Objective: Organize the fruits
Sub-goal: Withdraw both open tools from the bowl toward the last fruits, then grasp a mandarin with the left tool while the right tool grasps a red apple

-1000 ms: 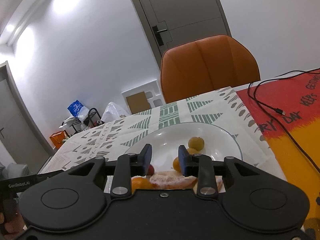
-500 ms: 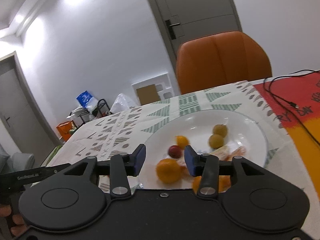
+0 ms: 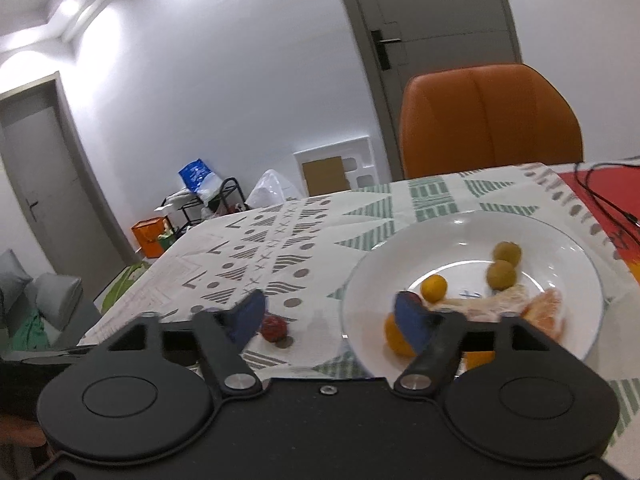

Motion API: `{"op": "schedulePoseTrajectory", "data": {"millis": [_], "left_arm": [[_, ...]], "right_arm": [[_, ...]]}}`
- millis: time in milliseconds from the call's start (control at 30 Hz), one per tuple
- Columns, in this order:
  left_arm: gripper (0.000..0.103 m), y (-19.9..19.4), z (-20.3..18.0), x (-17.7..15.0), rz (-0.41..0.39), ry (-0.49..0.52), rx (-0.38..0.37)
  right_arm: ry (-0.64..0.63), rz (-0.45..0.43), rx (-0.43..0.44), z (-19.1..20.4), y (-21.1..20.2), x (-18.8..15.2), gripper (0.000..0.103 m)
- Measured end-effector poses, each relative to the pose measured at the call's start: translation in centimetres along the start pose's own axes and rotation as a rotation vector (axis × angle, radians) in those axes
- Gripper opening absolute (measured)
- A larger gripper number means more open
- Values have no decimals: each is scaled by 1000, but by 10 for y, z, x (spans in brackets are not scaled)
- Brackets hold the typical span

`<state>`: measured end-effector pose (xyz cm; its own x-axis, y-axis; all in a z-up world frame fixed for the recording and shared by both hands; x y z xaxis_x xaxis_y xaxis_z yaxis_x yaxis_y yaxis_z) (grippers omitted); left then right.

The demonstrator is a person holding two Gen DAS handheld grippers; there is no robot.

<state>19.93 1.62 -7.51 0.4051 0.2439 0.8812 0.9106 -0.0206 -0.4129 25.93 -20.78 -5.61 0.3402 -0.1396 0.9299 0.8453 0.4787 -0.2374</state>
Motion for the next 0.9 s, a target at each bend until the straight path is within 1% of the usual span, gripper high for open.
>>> {"op": "schedulePoseTrajectory", "data": {"millis": [33,67,100,133,200,333,433,700,767,800,833,867,900], "left_arm": [[71,1,1,0,2,2,3],[74,2,2,0,4,3,7],[79,3,3,1,1,5,11],[80,3,4,1,-6,7,17],[80,5,6,1,-12,9,27],[80,12,11,1,3,-9,37],[80,17,12,0,11,-3,41],[80,32,8,-1,19,14,28],[77,35,8,-1,23,15,29],[73,37,9,-1,24,10,25],[65,38,9,-1,24,8,21],[61,39,9,-1,22,17,22],[51,40,8,-1,20,33,27]], "right_arm": [[-7,3,5,3,2,0,84],[-15,8,9,6,4,-1,92],[-23,12,14,10,6,-1,100],[-30,13,18,12,8,-2,103],[-38,19,31,17,11,-3,103],[-42,34,46,24,17,-4,103],[-35,37,50,24,20,-5,103],[-36,60,49,25,29,-8,103],[-34,60,50,25,31,-7,103],[-34,60,49,25,32,-6,103],[-35,60,48,25,32,-6,103],[-35,61,49,25,33,-6,103],[-35,62,49,25,35,-6,103]]}}
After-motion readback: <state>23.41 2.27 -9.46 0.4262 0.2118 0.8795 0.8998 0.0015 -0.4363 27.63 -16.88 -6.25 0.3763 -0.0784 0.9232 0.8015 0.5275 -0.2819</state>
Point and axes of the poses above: each gripper's, at about its wrist camera, not at the fingertips, and y roughly the way its jaws point, z to its left, x to its top, the point moved 3 cm from there along y, roughly the way its jaws point, and after that the axes turned 14 degrees about -z, right-handed, at the moved point
